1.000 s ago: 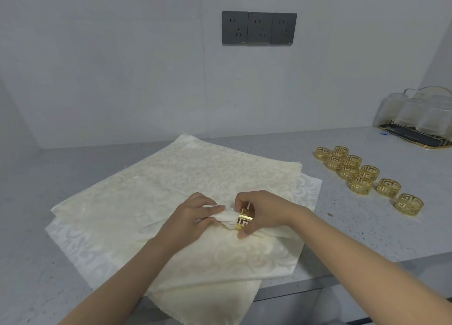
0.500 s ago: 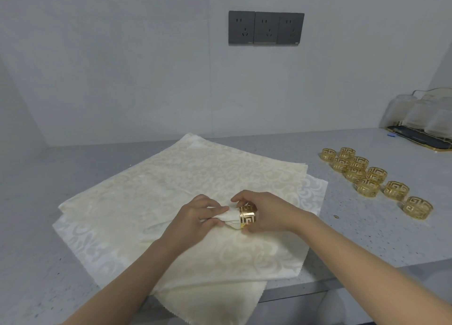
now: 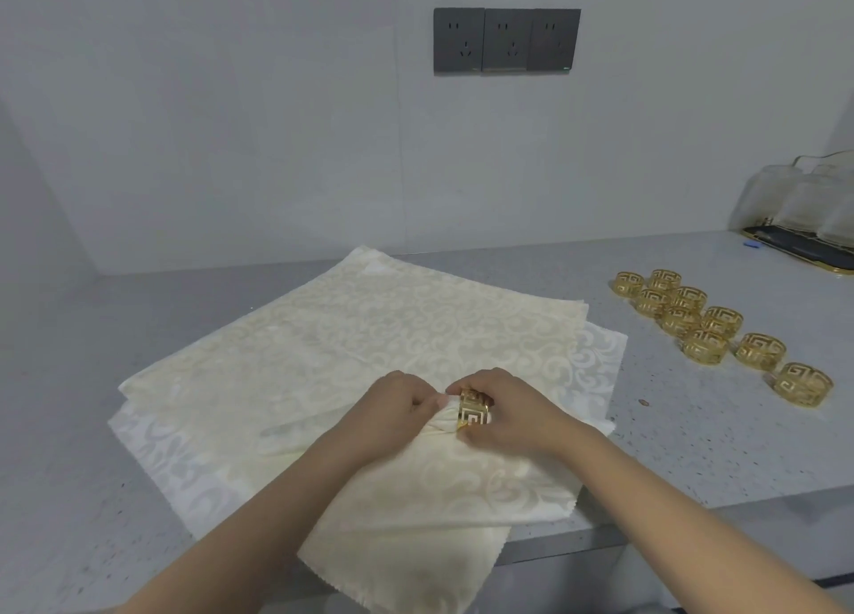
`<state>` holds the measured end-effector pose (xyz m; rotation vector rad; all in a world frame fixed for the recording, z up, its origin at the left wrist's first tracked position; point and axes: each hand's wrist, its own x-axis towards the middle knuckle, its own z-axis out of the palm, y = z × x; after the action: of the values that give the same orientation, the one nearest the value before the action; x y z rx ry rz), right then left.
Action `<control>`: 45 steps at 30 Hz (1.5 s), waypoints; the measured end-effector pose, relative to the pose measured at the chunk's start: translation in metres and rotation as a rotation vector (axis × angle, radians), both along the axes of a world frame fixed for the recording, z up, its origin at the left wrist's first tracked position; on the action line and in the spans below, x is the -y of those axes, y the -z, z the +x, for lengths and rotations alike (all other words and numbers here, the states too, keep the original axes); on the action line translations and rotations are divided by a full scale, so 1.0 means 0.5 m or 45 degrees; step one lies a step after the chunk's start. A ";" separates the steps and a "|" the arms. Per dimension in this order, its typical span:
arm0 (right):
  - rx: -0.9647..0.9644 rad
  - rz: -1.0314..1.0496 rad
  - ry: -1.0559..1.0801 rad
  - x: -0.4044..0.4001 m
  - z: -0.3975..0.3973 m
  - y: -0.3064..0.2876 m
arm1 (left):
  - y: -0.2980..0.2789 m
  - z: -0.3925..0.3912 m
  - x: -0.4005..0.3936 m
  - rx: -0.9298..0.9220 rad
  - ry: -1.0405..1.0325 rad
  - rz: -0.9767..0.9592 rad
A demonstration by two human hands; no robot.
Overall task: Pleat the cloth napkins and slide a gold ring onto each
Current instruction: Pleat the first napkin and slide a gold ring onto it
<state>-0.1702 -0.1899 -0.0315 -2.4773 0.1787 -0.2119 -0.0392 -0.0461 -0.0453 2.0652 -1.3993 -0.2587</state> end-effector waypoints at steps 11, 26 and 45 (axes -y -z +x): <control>0.201 0.214 0.225 0.002 -0.023 0.043 | -0.025 0.011 0.020 -0.511 -0.092 0.198; 0.282 0.322 0.198 0.004 -0.030 0.060 | -0.022 -0.017 0.002 -0.593 -0.039 0.055; 0.303 0.351 0.203 0.022 -0.031 0.070 | 0.010 0.006 -0.060 -0.202 -0.208 -0.127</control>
<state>-0.1859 -0.2011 -0.0665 -2.1452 0.2843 -0.5121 -0.0364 -0.0163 -0.0501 2.0168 -1.1202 -0.2725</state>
